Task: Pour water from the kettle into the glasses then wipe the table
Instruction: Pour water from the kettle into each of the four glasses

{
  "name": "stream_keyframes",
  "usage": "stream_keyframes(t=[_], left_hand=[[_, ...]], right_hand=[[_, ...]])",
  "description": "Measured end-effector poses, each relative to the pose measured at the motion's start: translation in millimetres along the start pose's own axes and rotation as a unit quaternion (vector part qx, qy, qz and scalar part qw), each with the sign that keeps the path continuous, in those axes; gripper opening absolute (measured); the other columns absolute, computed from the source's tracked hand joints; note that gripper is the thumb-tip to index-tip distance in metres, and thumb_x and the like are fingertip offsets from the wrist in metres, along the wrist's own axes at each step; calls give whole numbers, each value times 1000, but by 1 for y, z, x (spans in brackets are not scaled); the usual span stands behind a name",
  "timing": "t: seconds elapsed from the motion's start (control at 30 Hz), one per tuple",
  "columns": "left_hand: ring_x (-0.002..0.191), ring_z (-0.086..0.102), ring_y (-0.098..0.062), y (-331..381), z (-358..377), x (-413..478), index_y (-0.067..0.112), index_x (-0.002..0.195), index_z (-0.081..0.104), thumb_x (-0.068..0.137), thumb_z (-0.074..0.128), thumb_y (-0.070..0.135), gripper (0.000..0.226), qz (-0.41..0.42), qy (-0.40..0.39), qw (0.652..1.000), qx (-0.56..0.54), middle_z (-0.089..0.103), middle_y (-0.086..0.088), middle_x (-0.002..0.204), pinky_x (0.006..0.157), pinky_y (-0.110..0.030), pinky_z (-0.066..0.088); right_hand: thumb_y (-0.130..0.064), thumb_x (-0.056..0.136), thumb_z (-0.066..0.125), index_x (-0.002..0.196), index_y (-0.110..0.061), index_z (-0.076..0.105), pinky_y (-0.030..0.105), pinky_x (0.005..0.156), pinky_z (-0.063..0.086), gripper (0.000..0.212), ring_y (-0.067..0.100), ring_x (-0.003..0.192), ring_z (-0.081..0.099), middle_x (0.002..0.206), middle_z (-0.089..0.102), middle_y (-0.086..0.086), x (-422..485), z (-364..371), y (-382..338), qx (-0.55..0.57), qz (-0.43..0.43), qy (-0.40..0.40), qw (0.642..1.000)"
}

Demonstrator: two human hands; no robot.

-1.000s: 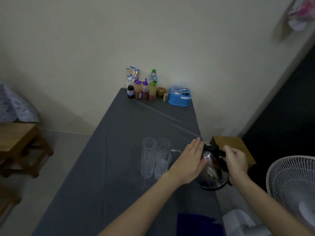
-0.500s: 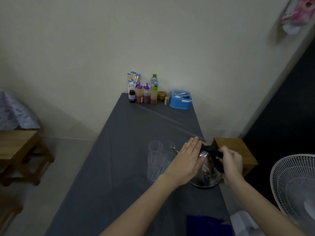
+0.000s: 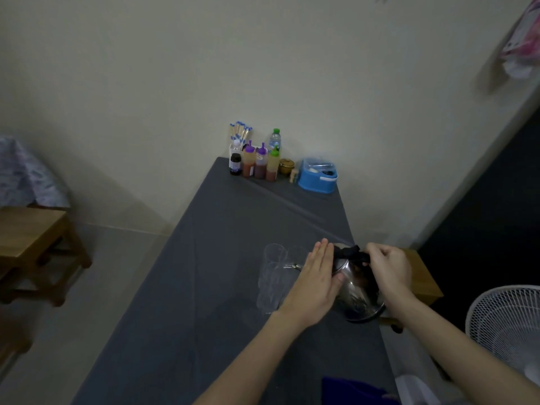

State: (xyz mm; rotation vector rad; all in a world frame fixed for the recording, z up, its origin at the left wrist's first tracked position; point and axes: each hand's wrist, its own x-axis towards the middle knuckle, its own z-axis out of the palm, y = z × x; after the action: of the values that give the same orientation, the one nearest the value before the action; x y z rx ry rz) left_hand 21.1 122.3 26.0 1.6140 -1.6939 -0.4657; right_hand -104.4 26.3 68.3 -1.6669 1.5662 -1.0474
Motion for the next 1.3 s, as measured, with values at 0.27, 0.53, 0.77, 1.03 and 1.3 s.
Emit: stream_keyframes(t=[0.27, 0.53, 0.77, 1.03, 1.3], left_hand=[[145, -17, -4, -6, 8, 1, 12, 153, -4, 104, 29, 36, 64, -35, 14, 998, -54, -10, 0, 163, 121, -25, -5], [143, -20, -3, -7, 10, 0, 12, 153, -8, 103, 28, 37, 66, -41, 37, 997, -60, -14, -1, 162, 122, -27, -6], [146, -18, -9, -4, 5, 2, 9, 152, -9, 104, 29, 36, 67, -45, 33, 997, -57, -15, -4, 162, 122, -30, -6], [145, -18, -8, -2, 2, 0, 9, 152, -9, 104, 29, 34, 66, -46, 34, 995, -78, -15, -5, 162, 121, -27, -7], [145, -17, -8, 1, -3, -1, 10, 152, -10, 104, 30, 33, 66, -38, 43, 995, -83, -15, -4, 162, 122, -27, -6]], right_hand=[[-31, 79, 57, 46, -15, 57, 31, 52, 41, 36, 19, 52, 57, 42, 55, -3, 11, 4, -10, -104, -77, 6, 992], [-34, 77, 52, 51, -8, 59, 34, 51, 47, 38, 20, 48, 57, 45, 58, 4, 14, 9, -26, -159, -134, -3, 978], [-37, 75, 51, 57, -7, 63, 33, 53, 49, 37, 19, 51, 58, 50, 61, 7, 14, 9, -34, -168, -151, -3, 974], [-39, 74, 48, 54, -7, 59, 36, 52, 48, 39, 23, 51, 57, 48, 57, 9, 12, 8, -43, -195, -175, 1, 965], [-32, 82, 53, 56, -5, 62, 36, 59, 47, 38, 29, 55, 58, 52, 59, 14, 19, 7, -50, -215, -217, -14, 952]])
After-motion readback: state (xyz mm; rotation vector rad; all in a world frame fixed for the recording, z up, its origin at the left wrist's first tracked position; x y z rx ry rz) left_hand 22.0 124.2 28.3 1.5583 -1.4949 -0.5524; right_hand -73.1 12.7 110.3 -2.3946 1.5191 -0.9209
